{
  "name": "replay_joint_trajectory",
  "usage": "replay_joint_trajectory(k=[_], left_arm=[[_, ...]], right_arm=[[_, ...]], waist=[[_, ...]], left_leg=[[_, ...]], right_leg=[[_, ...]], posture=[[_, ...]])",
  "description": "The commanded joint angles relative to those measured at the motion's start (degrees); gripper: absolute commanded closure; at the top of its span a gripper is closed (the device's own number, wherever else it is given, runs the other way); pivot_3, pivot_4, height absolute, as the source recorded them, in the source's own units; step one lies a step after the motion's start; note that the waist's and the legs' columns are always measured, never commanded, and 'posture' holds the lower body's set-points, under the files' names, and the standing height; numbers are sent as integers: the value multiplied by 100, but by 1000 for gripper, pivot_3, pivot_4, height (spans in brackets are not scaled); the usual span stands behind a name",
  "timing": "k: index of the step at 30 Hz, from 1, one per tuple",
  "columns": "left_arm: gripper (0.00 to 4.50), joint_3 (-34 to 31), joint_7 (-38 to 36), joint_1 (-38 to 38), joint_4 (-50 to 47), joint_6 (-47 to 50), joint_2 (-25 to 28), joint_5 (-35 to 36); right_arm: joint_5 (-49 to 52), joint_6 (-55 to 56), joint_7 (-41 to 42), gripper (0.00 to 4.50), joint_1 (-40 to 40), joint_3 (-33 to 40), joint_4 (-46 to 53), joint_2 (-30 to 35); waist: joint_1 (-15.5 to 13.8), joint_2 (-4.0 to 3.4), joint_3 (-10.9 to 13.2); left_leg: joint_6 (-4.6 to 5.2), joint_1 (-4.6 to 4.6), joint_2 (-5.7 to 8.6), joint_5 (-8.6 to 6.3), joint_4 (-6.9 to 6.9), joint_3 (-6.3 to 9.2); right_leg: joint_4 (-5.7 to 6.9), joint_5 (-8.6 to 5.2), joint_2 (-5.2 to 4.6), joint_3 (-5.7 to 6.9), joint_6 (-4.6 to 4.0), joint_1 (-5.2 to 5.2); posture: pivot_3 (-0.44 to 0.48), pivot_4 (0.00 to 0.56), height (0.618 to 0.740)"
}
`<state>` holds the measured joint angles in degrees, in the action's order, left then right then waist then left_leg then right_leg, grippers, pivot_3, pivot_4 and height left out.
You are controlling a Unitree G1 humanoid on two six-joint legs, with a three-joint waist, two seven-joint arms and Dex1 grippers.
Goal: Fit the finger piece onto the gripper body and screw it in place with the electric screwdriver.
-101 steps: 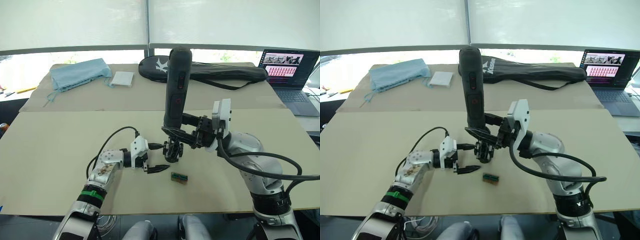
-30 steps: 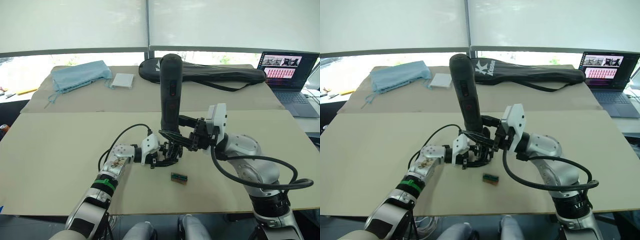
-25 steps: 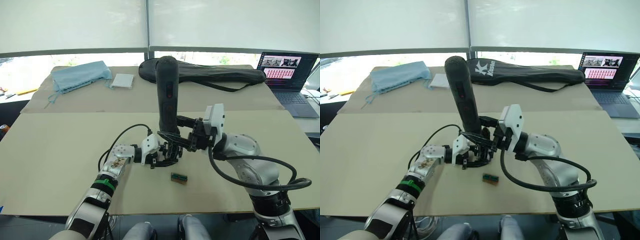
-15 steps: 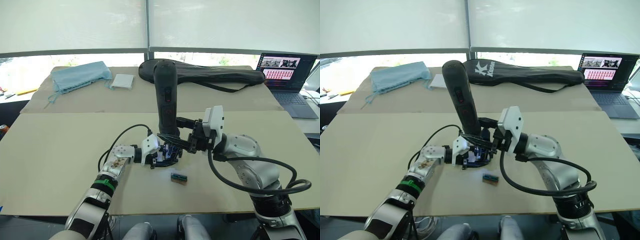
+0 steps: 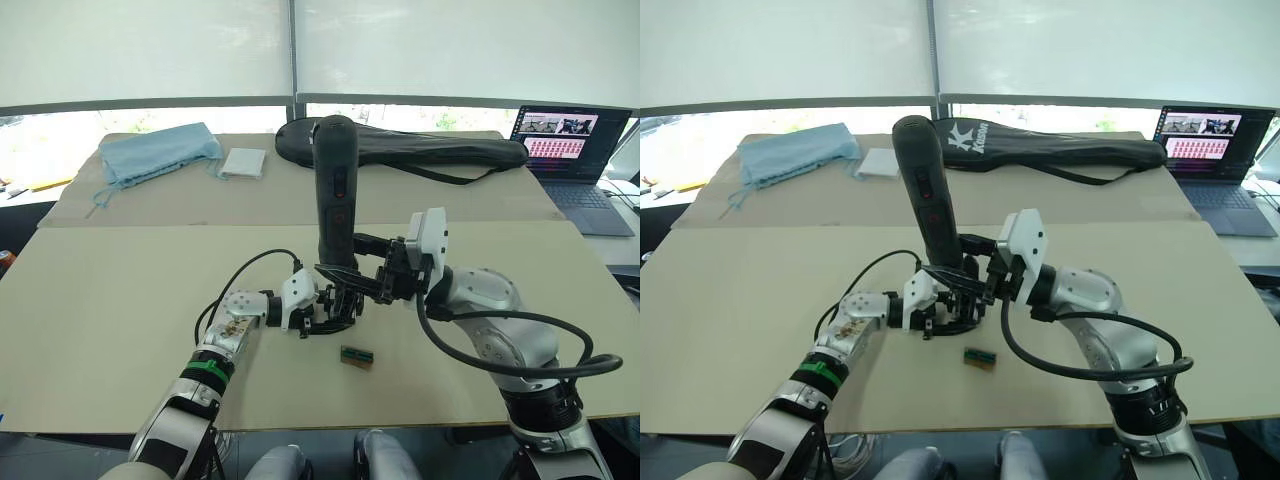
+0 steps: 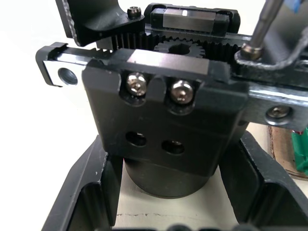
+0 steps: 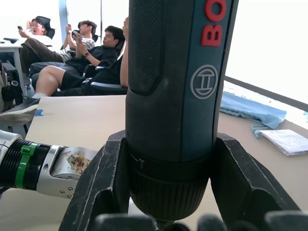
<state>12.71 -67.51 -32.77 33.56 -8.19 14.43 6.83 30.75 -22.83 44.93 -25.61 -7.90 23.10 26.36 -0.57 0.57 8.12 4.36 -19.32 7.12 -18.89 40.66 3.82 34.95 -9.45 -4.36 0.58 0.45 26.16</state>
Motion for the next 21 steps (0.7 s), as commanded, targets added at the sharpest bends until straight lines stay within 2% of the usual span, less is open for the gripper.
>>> replay_joint_trajectory(k=[1, 6, 15, 19, 21], left_arm=[[2171, 56, -31, 117, -8, 83, 45, -31], [2171, 77, 132, 74, 123, 24, 70, -181], [2171, 68, 345, 72, 159, 213, 67, -209], [188, -14, 557, 96, 158, 231, 74, -190], [14, 4, 521, 157, 134, 154, 160, -193]], right_arm=[[221, -223, 26, 2574, -92, 177, 67, 28], [755, 251, 152, 2574, -500, 698, 307, -233], [1016, 307, 429, 2574, -548, 901, 507, -158], [1286, 137, 319, 2574, -572, 966, 801, -77], [1492, 4, 226, 2574, -529, 1037, 1017, 16]], waist=[[-5, 0, 0], [0, 2, 2], [-9, 2, 2], [-11, 2, 2], [-10, 2, 2]], left_leg=[[0, 0, 0, 0, 0, 0], [0, -8, 1, 0, 0, 0], [0, -6, 1, 0, 1, 0], [0, -5, 1, 0, 1, 0], [0, -6, 1, 0, 1, 0]], right_leg=[[0, 0, 0, 0, 0, 0], [-1, 0, 0, -2, 0, 7], [0, 0, -1, 0, 0, 3], [0, 0, -2, -2, 0, 2], [0, 0, -2, -3, 0, 3]], posture=[[0, 150, 740], [0, 150, 740], [0, 150, 740], [0, 150, 740], [0, 150, 740]])
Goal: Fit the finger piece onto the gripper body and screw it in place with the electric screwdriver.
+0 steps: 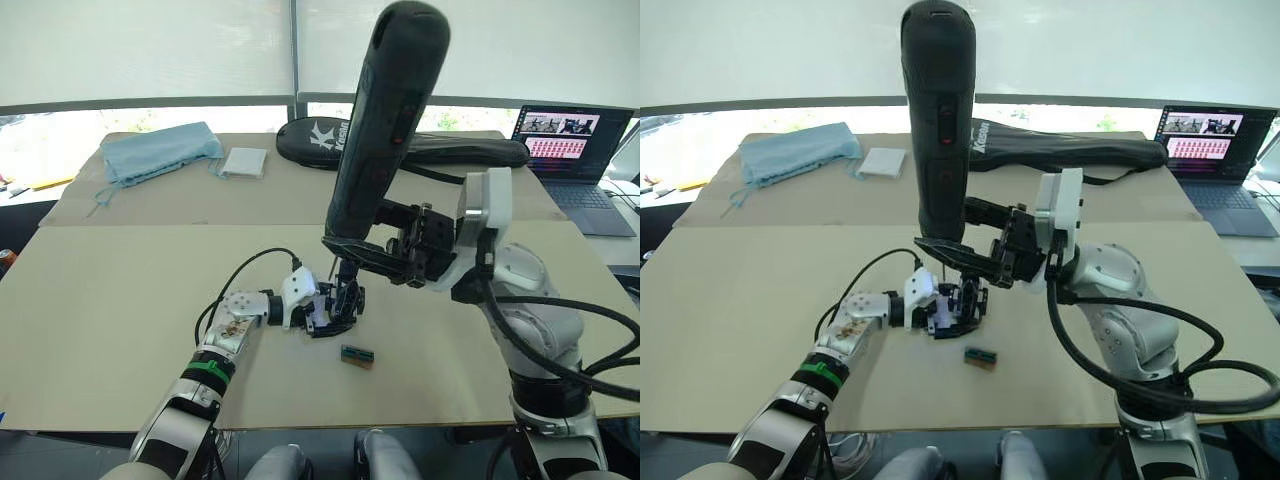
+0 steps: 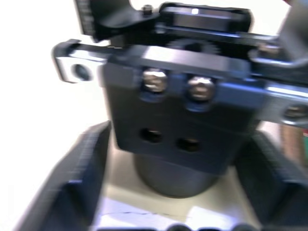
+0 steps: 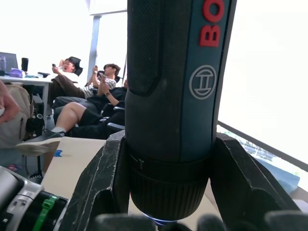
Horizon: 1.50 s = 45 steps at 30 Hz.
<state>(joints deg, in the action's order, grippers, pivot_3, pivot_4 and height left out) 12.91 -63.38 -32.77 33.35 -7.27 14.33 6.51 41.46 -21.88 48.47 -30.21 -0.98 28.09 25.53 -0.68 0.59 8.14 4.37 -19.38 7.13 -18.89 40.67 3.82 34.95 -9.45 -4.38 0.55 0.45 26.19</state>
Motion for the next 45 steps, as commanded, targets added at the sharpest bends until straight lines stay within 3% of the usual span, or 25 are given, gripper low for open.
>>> replay_joint_trajectory(k=[1, 8, 12, 20, 27, 32, 38, 45], left_arm=[[14, 9, 27, 200, 124, 55, 237, -162], [14, -565, -357, 489, -170, -7, 1038, 322], [14, -835, -1706, 1017, -353, -480, 1990, 819], [14, -1236, -2254, 967, -131, -717, 2292, 1167], [14, -709, -2430, 1352, -1378, -294, 1933, 1202], [14, -263, -1977, 1567, -2154, 118, 1476, 1096], [14, 164, -1427, 1659, -2255, 171, 1079, 711], [14, 439, -1069, 1702, -2184, 53, 813, 414]], right_arm=[[524, -162, -164, 2574, -35, 392, 629, 168], [1199, -566, -451, 2574, 720, 1532, 1217, 1136], [1141, -421, -303, 2574, 2054, 2547, 1305, 1450], [556, 233, 546, 2574, 4133, 3406, 1180, 1386], [510, 338, 154, 2574, 3653, 2456, 1608, 1148], [281, 382, 66, 2574, 2988, 1516, 1570, 933], [-64, 585, 338, 2574, 2488, 655, 1104, 605], [-379, 933, 704, 2574, 2325, 238, 600, 405]], waist=[[5, 0, 0], [69, 1, 0], [101, 2, 1], [-98, -17, 26], [17, -18, 29], [2, -14, 33], [-26, -10, 34], [-60, -13, 33]], left_leg=[[0, 0, 0, 0, 0, 0], [-1, 3, -6, 0, -13, -1], [-5, 8, -11, 2, -39, -2], [1, 6, -3, -1, -46, -3], [1, 9, -6, -2, -46, -10], [0, 7, -6, -1, -46, -10], [1, 7, -4, -1, -44, -9], [0, 11, -2, -1, -43, -9]], right_leg=[[0, 0, 0, 1, 0, 1], [-2, -1, 2, -2, -1, 4], [-7, -4, 2, -1, -7, 8], [-14, -8, -4, 6, -9, 4], [-14, -6, -6, -4, -5, 3], [-14, -6, -5, -3, -6, 6], [-20, -6, -4, 1, -6, 2], [-17, -6, -5, 2, -6, 0]], posture=[[0, 150, 740], [0, 150, 740], [0, 150, 740], [0, 150, 740], [0, 150, 740], [0, 150, 740], [0, 150, 740], [0, 150, 740]])
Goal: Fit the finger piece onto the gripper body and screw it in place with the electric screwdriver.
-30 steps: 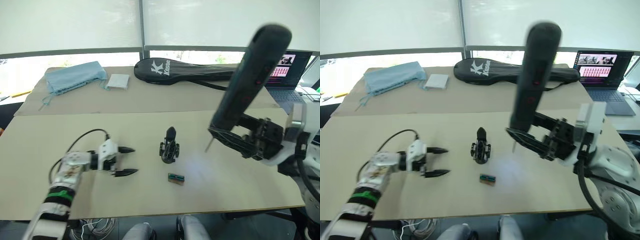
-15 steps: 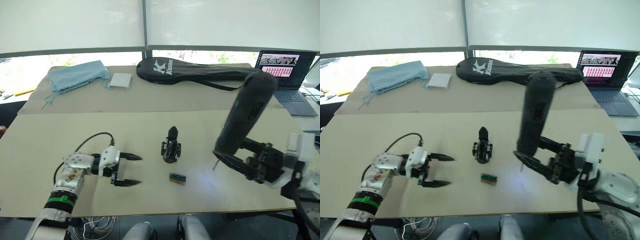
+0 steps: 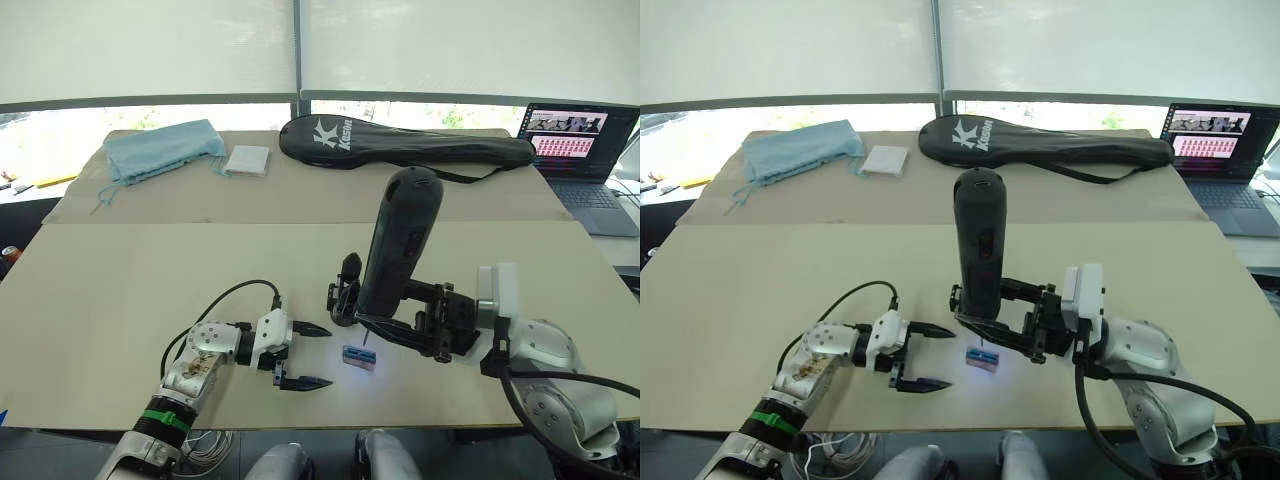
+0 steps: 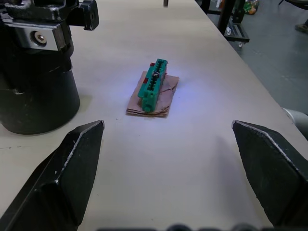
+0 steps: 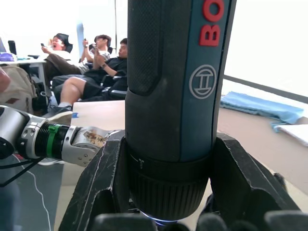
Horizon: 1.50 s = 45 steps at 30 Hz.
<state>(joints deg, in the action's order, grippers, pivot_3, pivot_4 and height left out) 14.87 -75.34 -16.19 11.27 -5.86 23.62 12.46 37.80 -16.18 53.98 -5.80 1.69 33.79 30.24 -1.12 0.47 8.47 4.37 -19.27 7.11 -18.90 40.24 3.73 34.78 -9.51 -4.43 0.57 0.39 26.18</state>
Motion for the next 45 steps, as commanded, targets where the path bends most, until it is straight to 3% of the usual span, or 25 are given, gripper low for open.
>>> replay_joint_trajectory(k=[1, 14, 45], left_arm=[[14, 282, 164, 45, 28, -91, -154, -215], [14, 617, 442, -94, -9, 169, -512, -402], [14, 718, 355, -207, 594, -182, -530, -500]], right_arm=[[-59, 419, 218, 2574, -112, -65, -13, -67], [-343, 803, 449, 2574, -106, -246, -339, -130], [-565, 961, 376, 2574, 150, -202, -404, -209]], waist=[[-25, 0, 0], [-125, -3, -2], [-137, -12, -7]], left_leg=[[0, 1, 0, 0, 0, 0], [0, 0, 5, 0, 4, 0], [0, 5, 5, 0, 7, 0]], right_leg=[[-1, 0, 0, 1, 0, -1], [0, 1, -1, 3, 2, -2], [1, 1, -1, 3, 3, -8]], posture=[[0, 150, 740], [0, 150, 740], [0, 150, 740]])
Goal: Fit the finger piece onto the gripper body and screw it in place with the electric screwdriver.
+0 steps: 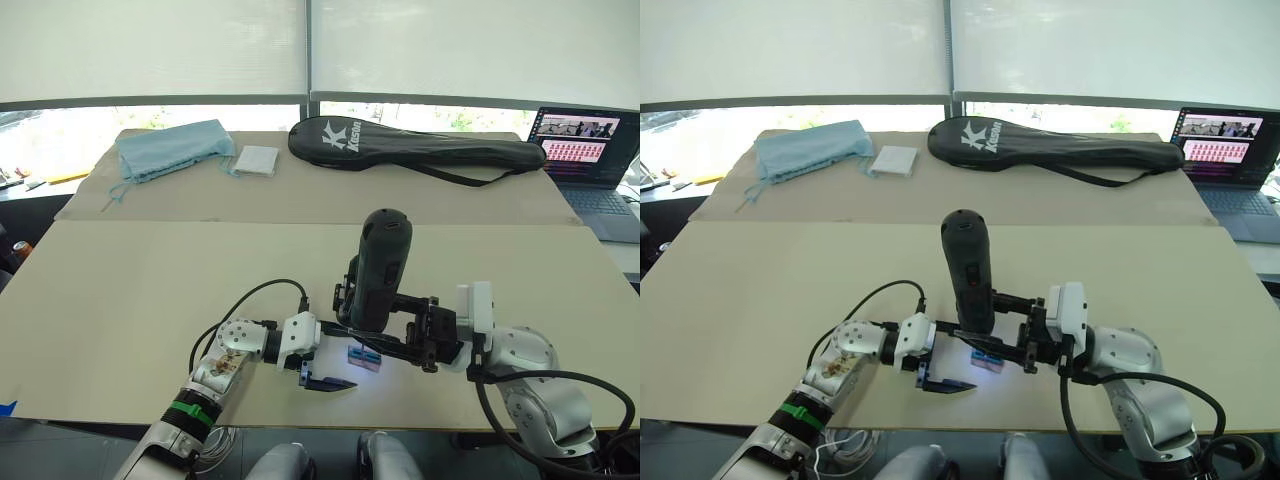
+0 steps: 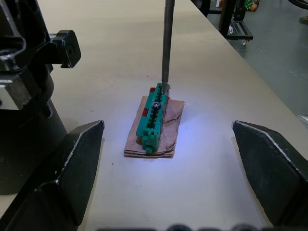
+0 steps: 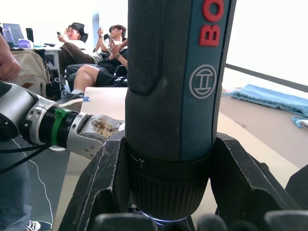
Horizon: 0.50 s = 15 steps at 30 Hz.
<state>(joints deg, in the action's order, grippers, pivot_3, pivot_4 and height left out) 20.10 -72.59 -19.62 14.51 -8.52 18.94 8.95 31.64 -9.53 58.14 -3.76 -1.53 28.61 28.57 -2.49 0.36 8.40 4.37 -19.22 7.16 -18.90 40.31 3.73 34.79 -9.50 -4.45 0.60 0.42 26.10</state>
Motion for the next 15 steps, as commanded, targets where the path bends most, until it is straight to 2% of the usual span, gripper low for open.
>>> replay_joint_trajectory(k=[1, 15], left_arm=[[14, 189, 94, 136, 278, 82, -72, -150], [14, 177, 145, 149, 338, 83, -133, -134]], right_arm=[[41, 307, -39, 2574, -58, 120, 100, -42], [-28, 332, -12, 2574, -133, 118, -17, -31]], waist=[[0, 0, 0], [-4, -2, -1]], left_leg=[[0, 0, 0, 0, 0, 0], [0, 2, 0, 0, 4, 0]], right_leg=[[0, 0, 0, 0, 0, 0], [1, 1, 0, 0, 1, -3]], posture=[[0, 150, 740], [0, 150, 740]])
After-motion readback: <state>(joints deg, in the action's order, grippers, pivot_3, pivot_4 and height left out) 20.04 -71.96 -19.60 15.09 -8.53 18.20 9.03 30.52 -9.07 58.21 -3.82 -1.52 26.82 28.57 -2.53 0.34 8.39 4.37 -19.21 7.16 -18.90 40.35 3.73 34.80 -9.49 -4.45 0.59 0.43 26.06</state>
